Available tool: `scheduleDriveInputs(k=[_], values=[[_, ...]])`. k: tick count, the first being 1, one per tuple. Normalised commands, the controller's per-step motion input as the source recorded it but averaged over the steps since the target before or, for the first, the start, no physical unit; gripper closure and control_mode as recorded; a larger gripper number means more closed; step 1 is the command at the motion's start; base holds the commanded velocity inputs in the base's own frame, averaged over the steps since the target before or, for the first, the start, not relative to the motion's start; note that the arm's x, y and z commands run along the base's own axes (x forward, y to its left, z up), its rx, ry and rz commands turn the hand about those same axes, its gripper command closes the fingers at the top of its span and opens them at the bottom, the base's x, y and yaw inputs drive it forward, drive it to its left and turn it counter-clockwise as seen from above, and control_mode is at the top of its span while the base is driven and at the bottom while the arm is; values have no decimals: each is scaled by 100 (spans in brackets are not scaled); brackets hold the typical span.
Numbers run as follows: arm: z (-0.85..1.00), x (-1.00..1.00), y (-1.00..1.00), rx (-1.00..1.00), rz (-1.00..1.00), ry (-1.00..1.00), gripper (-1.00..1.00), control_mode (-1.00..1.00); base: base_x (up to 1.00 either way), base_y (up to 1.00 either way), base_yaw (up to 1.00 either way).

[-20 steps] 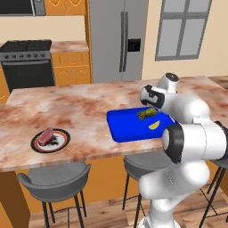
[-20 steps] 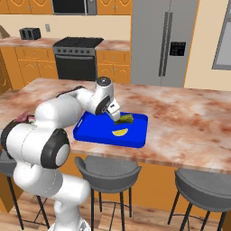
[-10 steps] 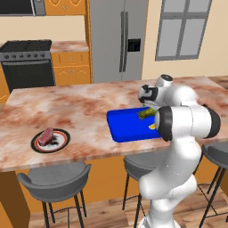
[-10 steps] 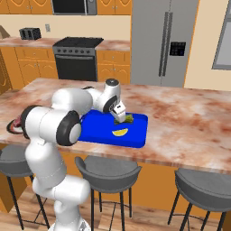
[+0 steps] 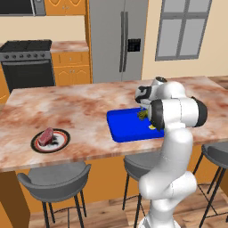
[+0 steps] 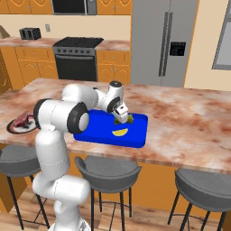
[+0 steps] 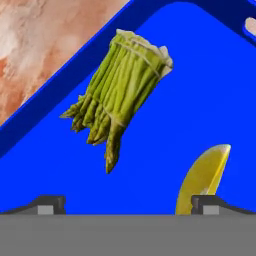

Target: Create a steak meal by picking up the steak and asparagus from the tray and placing them on the plate. Leave the lemon wedge on the tray.

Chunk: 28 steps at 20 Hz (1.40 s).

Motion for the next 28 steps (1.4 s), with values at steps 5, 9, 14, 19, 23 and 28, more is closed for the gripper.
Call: scheduleDriveInputs(k=[5,9,14,19,23,28], values=[[-35,38,0,0,0,2,-100,-100,0,0,0],[-29,39,0,0,0,0,-100,-100,0,0,0],[-24,43,0,0,0,0,-100,-100,0,0,0],[-26,38,0,0,0,0,-100,-100,0,0,0],[-31,29,-3,0,0,0,-100,-100,0,0,0],[-28,21,-6,0,0,0,100,-100,0,0,0]])
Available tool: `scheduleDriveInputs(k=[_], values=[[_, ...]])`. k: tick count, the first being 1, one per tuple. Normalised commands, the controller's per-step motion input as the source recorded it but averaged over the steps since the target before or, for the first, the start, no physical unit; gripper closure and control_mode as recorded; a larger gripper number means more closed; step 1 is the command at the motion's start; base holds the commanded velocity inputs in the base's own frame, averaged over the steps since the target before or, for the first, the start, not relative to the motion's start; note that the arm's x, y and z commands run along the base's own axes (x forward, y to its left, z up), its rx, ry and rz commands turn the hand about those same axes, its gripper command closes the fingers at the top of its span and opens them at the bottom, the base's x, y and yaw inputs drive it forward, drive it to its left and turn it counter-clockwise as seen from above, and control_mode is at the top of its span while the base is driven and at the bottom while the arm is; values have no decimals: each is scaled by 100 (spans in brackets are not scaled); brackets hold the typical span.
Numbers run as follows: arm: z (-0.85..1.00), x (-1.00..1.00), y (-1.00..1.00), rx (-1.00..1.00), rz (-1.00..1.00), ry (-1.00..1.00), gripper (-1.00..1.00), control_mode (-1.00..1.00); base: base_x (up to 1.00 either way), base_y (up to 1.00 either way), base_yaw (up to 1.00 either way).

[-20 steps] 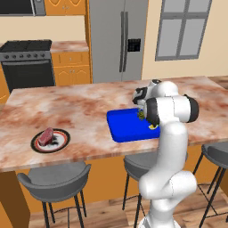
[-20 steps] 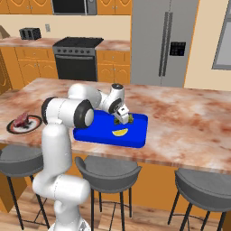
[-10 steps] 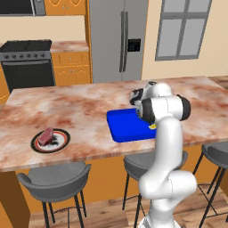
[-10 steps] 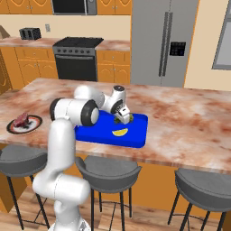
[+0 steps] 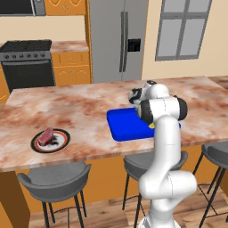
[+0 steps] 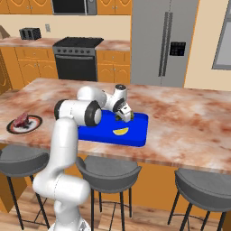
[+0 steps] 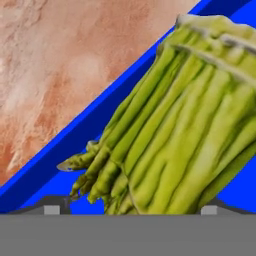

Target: Create a steak meal by picking up the steak and asparagus from the tray and placing them on the plate. Leave the lemon wedge on the tray.

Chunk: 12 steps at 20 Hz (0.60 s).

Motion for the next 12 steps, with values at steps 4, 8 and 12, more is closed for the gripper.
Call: scheduleDriveInputs(k=[4,8,12], values=[[-5,0,-4,0,0,0,100,-100,0,0,0],[0,-5,0,0,0,-1,100,-100,0,0,0],[19,-46,0,0,4,-3,100,-100,0,0,0]])
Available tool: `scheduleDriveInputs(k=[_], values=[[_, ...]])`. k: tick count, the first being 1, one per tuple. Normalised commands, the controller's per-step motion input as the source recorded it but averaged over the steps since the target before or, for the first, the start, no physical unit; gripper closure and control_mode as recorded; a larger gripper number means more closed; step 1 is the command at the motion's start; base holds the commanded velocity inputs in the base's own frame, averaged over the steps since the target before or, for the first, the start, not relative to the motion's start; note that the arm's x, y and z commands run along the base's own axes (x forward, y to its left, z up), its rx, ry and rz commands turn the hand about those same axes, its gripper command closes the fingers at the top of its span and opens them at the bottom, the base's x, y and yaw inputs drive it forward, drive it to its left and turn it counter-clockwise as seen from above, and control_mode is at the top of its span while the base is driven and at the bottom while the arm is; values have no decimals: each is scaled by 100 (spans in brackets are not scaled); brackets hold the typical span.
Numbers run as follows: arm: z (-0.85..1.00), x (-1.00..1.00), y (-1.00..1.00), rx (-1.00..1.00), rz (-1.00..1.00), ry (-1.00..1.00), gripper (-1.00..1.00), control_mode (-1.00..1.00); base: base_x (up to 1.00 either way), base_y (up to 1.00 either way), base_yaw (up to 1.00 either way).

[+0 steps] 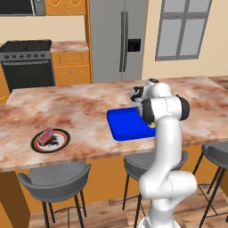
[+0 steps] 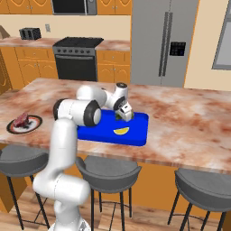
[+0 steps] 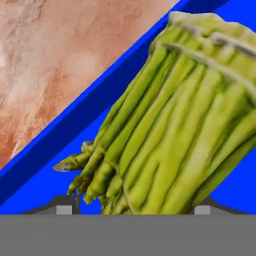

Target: Create a steak meal by picking up the steak and asparagus from the tray and placing them on the plate. Leave the lemon wedge on the tray.

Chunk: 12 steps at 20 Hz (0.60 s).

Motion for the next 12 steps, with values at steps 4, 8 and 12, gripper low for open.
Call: scheduleDriveInputs(k=[4,8,12], values=[[40,-60,26,-1,7,-3,100,-100,0,0,0],[43,-54,58,-4,10,-8,100,-100,0,0,0],[61,-56,61,-6,14,-8,100,-100,0,0,0]])
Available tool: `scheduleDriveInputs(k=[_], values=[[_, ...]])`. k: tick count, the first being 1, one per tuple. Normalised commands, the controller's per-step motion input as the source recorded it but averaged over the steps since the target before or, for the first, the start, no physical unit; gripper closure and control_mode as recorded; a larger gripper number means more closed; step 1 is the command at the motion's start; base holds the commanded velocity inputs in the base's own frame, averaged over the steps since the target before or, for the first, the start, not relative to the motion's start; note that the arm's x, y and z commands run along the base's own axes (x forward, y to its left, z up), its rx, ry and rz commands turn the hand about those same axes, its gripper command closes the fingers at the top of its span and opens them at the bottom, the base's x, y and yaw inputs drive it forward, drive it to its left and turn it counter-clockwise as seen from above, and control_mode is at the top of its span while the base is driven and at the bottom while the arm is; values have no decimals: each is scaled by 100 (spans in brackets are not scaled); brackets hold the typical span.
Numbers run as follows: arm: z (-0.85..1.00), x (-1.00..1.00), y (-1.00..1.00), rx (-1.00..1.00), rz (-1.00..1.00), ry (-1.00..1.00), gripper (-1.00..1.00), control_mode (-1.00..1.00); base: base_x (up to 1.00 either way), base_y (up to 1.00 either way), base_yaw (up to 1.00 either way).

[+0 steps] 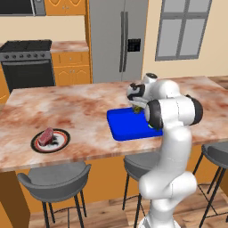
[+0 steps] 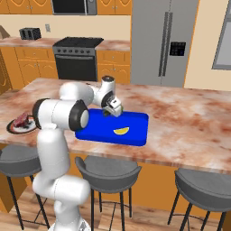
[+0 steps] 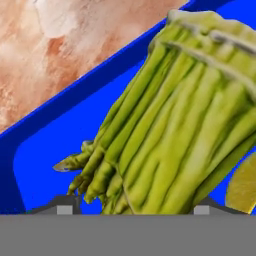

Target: Create a steak meal by picking up the steak and asparagus from the tray and placing them on the plate. Leave the lemon wedge on the tray.

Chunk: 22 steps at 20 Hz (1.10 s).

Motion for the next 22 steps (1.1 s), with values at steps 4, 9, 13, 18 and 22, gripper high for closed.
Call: scheduleDriveInputs(k=[4,9,13,18,22], values=[[77,-61,49,-2,17,-10,100,-100,0,0,0],[62,-58,63,0,17,-2,100,-100,0,0,0],[34,-40,76,1,18,0,100,-100,0,0,0],[2,-33,88,3,23,0,100,-100,0,0,0],[0,-26,97,3,24,0,100,-100,0,0,0]])
